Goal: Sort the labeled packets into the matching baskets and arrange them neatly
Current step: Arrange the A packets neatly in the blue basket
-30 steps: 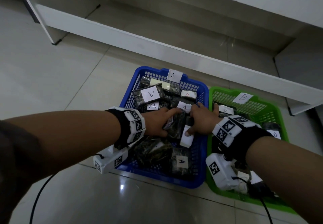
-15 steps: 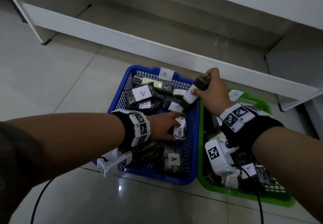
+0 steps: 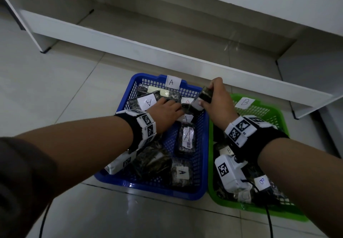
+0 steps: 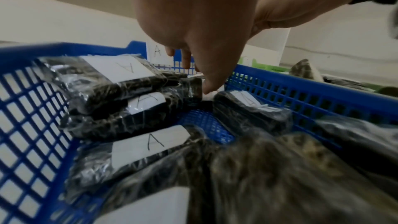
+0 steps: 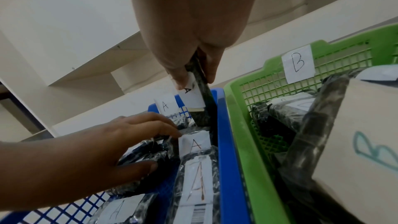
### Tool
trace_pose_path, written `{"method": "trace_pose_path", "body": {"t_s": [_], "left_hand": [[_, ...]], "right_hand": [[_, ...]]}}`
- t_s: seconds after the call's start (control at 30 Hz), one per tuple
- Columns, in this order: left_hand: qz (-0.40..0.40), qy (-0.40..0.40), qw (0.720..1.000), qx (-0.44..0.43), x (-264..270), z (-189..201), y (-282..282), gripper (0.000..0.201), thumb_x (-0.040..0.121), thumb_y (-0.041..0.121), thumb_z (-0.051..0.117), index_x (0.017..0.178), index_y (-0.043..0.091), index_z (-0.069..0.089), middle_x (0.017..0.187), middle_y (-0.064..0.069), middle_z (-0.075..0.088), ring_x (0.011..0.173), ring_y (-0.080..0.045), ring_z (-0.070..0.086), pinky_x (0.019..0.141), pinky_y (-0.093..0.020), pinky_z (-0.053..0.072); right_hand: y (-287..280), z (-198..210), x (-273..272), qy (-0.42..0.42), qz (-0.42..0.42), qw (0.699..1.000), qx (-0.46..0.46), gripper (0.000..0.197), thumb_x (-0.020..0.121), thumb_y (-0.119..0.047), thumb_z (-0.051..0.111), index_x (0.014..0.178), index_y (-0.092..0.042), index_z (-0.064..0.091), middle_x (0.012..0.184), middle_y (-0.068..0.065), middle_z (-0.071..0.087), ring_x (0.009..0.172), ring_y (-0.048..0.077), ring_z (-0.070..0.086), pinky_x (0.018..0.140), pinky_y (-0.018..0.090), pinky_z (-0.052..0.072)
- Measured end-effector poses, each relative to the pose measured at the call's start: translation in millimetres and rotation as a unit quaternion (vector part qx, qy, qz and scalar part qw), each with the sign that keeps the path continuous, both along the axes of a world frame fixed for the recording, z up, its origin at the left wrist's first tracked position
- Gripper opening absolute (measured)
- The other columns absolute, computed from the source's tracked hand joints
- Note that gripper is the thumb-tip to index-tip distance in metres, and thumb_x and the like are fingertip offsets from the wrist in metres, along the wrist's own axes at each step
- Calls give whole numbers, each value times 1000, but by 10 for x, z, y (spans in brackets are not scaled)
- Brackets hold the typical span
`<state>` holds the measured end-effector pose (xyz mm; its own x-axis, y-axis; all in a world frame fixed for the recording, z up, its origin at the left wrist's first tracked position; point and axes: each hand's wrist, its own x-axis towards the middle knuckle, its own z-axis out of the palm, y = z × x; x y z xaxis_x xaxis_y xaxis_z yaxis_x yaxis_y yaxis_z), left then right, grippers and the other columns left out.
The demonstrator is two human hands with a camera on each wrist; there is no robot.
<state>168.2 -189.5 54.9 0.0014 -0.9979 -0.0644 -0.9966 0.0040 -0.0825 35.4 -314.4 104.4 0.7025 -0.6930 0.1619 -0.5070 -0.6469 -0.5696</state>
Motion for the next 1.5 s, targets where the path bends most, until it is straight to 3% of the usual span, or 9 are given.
{"method": "trace_pose_path", "body": {"t_s": [0.23,0.4,0.53,0.63,0.8,1.0,1.23,1.37,1.5], "left_hand": [[52,67,995,47,77,-29,-280,45,91,25,51,133,17,39,130,-7,48,116,-26,51,94,-37,37],[131,224,965,26,80,-130,-403,41,88,15,58,129,14,52,125,-11,52,114,-27,52,92,-34,42],[164,273,948,26,97,-118,-497,35,87,8,59,120,13,64,118,-13,63,107,-26,59,91,-30,45],[166,242,955,28,109,-74,-508,28,88,9,57,115,9,63,115,-14,63,106,-28,58,89,-32,45],[68,24,997,42,-13,-28,-461,22,92,11,49,109,9,62,108,-8,61,95,-27,62,66,-32,41],[45,99,993,54,83,-69,-384,31,92,30,46,110,15,66,111,-6,64,97,-24,61,83,-34,51],[88,204,974,-55,566,281,-153,27,91,19,52,116,18,60,111,-2,63,100,-19,58,88,-33,48],[131,127,983,-3,984,320,171,36,89,35,58,119,17,51,117,-5,59,102,-22,56,84,-33,44],[106,30,992,63,1110,250,461,70,80,58,60,136,22,39,130,-2,51,119,-22,45,99,-39,33]], "right_hand": [[-87,65,-76,-74,-54,996,3,44,80,-10,69,99,-19,30,101,10,56,86,24,57,72,36,48],[-110,51,-136,-85,-74,993,18,43,81,-13,69,100,-18,32,97,4,54,81,19,54,62,20,40],[-133,44,-141,-98,-74,992,33,43,81,-15,70,100,-20,32,98,4,55,83,18,55,68,25,42],[-141,31,-150,-99,-73,992,38,43,81,-15,70,100,-21,32,98,3,54,83,17,54,68,25,41],[-152,-13,-162,-89,-65,993,33,42,80,-17,70,108,-16,38,105,5,56,89,20,56,73,28,44],[-160,6,-112,-89,-56,994,12,43,81,-13,68,117,-14,45,112,10,53,97,20,51,81,26,40],[-84,36,109,-146,-87,983,68,42,87,-14,61,126,-22,47,111,7,61,97,21,58,85,32,48],[35,39,295,-178,-94,973,112,45,93,-13,53,134,-23,36,110,7,60,94,22,59,79,30,48],[153,6,377,-161,-78,973,143,47,94,-11,49,133,-18,24,91,16,60,76,34,60,66,43,51]]}}
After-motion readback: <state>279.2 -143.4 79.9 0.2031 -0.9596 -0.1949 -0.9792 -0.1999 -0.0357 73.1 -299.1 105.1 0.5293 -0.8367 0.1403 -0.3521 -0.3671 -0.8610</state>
